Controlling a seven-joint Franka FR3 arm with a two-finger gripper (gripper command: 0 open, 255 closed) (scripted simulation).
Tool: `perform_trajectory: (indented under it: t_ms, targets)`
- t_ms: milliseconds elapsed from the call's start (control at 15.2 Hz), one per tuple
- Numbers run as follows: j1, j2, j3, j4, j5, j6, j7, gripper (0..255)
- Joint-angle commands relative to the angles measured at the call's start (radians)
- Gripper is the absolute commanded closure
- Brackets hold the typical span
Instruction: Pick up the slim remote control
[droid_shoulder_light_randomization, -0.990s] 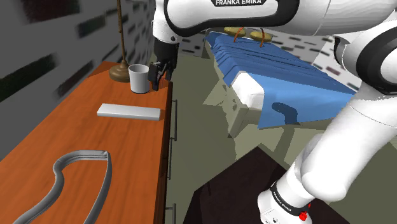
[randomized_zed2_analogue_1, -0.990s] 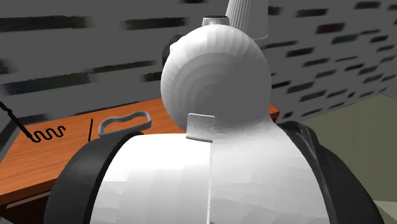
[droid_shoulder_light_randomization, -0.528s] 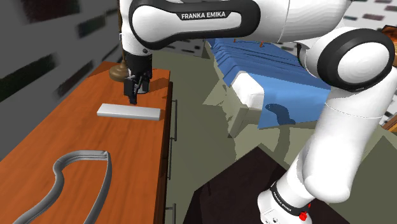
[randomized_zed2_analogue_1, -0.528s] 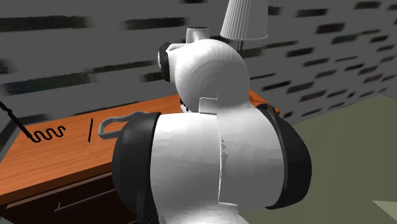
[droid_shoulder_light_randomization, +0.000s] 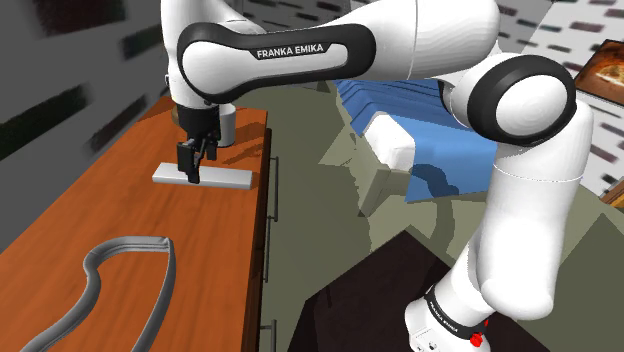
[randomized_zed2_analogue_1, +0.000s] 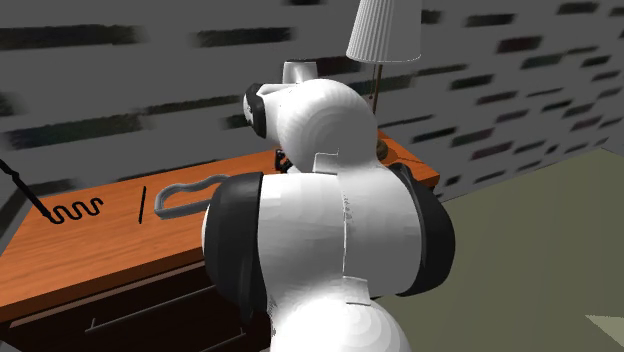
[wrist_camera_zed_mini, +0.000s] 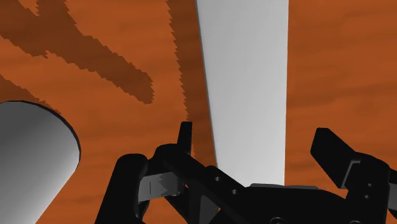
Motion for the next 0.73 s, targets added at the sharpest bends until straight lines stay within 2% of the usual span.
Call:
perform_trajectory:
  t_ms: [0, 198, 264, 660]
  targets:
    - [0.000, 0.006, -0.001, -0.018, -0.003, 0.024, 0.001, 0]
    - [-0.001, 0.010, -0.002, -0.033, -0.004, 0.043, 0.002, 0]
    - [-0.001, 0.010, -0.002, -0.034, -0.004, 0.043, 0.002, 255]
    - [-0.001, 0.010, -0.002, -0.036, -0.004, 0.045, 0.002, 255]
